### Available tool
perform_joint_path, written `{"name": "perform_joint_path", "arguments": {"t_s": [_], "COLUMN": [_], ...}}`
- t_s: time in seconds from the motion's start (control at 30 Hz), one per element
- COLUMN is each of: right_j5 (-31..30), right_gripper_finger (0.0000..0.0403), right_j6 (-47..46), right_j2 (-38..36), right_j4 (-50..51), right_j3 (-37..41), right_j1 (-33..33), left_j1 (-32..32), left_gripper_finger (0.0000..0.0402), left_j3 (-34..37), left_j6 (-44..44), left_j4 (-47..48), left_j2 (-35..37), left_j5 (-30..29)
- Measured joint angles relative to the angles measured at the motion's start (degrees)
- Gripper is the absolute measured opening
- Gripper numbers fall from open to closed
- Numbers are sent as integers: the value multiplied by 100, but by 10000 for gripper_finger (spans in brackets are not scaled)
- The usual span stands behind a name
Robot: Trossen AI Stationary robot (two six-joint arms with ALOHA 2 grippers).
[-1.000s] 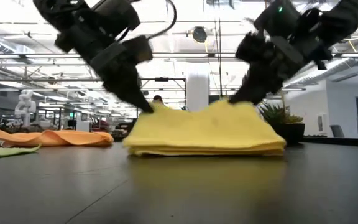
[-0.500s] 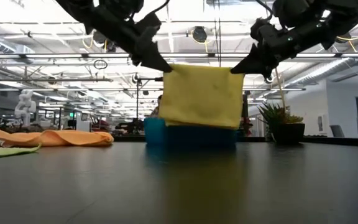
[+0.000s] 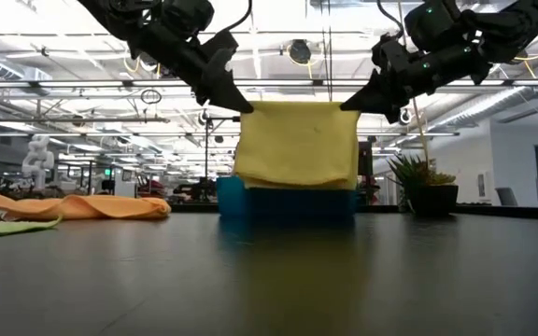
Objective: Fold microfiber towels
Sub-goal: Put the yellow microfiber cloth into the dark blue bin
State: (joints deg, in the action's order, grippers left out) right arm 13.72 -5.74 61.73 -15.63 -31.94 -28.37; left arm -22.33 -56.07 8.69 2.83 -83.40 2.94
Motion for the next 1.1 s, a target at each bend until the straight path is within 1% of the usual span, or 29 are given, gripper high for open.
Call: {"name": "perform_joint_path", "arguments": {"t_s": [0.07, 0.13, 0.2, 0.43, 0.6, 0.8, 1.1], "right_j5": [-85, -409, -619, -519, -604, -567, -578], "right_gripper_finger": [0, 0, 0, 0, 0, 0, 0], "right_j6": [2, 81, 178, 184, 192, 211, 475], "right_j2": [50, 188, 412, 1586, 2182, 2304, 2297], "right_j4": [-144, -214, -354, -1026, -1628, -1791, -1765], "right_j3": [0, -7, -9, -13, -12, -67, -276], "right_j1": [-110, -206, -335, -740, -941, -1139, -1252], "left_j1": [-98, -238, -352, -796, -951, -1128, -1367], "left_gripper_finger": [3, 3, 2, 2, 5, 7, 9], "left_j3": [0, 0, -12, -1, 4, 2, 2], "left_j6": [19, 42, 103, 19, 48, 123, 283], "left_j4": [-99, -199, -329, -435, -835, -1304, -1478], "left_j2": [2, 0, -161, -819, -1138, -1174, -1174], "left_j5": [-13, -16, -75, 89, -21, -31, 19]}}
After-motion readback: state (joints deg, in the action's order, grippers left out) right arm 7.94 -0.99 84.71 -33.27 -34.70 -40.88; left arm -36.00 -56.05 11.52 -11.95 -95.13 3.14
